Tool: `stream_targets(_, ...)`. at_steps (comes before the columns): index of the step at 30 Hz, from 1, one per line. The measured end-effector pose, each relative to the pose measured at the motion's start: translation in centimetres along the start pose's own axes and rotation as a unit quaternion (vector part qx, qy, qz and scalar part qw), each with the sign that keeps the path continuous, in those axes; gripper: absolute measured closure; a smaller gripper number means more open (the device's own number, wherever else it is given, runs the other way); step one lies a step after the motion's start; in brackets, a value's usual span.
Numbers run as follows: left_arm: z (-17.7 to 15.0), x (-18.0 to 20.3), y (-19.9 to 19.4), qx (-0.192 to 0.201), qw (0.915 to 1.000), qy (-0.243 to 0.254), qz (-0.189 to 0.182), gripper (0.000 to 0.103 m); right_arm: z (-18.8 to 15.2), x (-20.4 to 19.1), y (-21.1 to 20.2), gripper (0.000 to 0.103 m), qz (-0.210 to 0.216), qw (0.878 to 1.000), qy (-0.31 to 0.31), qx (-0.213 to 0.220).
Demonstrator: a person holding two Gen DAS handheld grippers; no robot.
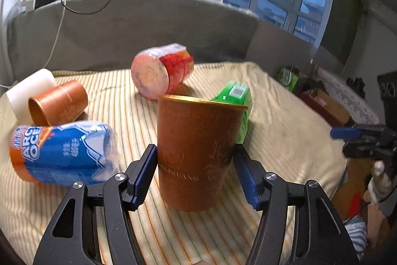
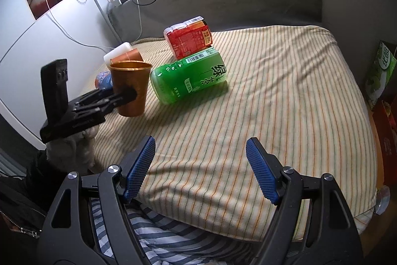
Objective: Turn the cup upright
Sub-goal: 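Rotate the orange cup rim-up in the left gripper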
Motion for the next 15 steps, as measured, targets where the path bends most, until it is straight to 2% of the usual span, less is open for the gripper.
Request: stream_targets(15,-1.7,-0.1,-1.6,-0.009,0.9999,0.010,0.003,0.042,0.3,-1.0,0.0,0.025,0.005,1.000,-0.005,0.005)
Point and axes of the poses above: each gripper's, at about its wrist camera, not at the fingertips, and y roughly the way its jaws point, x to its right, z to its top, the point moved 9 cm from there along y, roughly the way its jaws point, and after that the axes turned 6 degrees about z, right-handed, at the moved point
